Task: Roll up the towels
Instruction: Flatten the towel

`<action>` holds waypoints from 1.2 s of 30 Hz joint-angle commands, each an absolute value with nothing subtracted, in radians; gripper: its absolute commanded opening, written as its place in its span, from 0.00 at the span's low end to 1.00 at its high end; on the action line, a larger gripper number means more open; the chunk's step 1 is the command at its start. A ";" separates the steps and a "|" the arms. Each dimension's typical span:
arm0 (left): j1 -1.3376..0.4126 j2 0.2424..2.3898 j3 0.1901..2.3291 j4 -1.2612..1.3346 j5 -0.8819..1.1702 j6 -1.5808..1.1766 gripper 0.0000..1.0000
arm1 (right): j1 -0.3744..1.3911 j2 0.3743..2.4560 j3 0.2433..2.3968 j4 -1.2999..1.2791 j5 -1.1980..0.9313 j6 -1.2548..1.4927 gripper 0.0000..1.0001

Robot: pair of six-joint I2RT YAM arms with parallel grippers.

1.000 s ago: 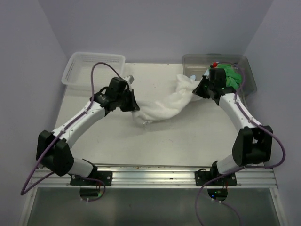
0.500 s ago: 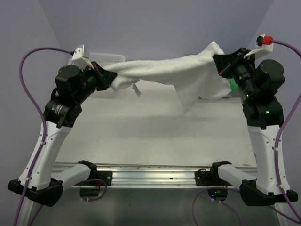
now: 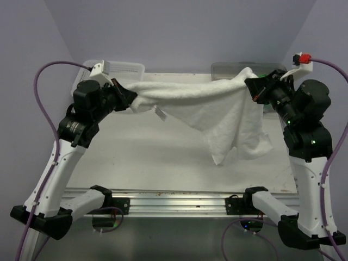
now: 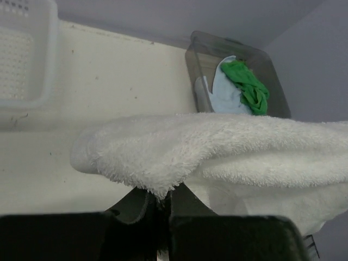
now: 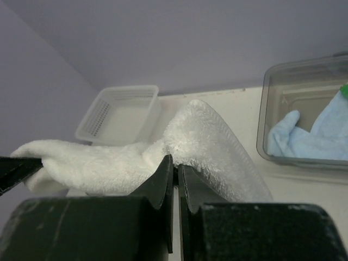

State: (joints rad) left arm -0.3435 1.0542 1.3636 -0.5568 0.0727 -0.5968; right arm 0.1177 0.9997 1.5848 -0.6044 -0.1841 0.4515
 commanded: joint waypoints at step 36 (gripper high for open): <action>-0.440 1.851 1.226 -0.365 0.055 -0.684 0.78 | 0.348 1.313 0.749 -0.422 -0.031 0.514 0.86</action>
